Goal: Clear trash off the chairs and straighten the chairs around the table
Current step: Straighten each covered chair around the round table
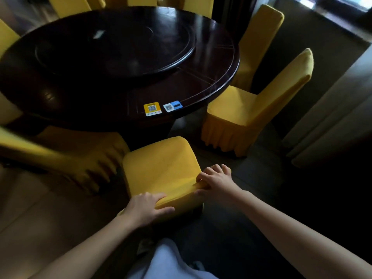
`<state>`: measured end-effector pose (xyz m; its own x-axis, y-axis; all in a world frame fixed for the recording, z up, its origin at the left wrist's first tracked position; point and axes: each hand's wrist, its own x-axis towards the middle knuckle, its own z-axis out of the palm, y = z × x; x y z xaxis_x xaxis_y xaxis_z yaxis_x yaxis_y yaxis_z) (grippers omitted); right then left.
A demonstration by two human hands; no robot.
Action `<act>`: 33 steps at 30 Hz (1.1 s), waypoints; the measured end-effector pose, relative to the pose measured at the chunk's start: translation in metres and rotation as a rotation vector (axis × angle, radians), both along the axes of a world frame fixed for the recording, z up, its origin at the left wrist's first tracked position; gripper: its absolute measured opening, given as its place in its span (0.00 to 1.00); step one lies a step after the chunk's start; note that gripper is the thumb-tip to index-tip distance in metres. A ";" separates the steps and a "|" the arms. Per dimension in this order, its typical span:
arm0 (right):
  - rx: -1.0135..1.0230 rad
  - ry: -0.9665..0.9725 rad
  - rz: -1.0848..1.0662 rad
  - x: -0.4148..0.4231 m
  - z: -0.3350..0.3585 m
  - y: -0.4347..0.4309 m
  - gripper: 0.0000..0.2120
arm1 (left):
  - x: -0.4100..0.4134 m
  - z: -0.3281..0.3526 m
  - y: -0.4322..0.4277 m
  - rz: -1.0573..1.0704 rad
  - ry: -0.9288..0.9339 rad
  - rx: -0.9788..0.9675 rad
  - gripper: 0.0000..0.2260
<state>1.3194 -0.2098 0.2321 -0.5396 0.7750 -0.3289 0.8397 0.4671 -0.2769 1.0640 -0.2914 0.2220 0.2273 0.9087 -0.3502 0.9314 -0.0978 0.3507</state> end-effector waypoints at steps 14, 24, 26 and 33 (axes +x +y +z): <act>0.138 0.093 -0.016 -0.002 -0.012 0.046 0.44 | -0.008 -0.007 0.031 -0.008 -0.014 0.311 0.41; 0.109 0.187 -0.111 -0.040 -0.015 0.114 0.50 | -0.047 -0.004 0.110 0.013 0.067 0.322 0.45; 0.103 0.196 -0.130 -0.046 -0.015 0.130 0.49 | -0.052 -0.006 0.125 -0.004 0.075 0.337 0.46; 0.067 0.175 -0.160 -0.066 -0.015 0.185 0.49 | -0.072 -0.008 0.180 -0.016 0.075 0.359 0.47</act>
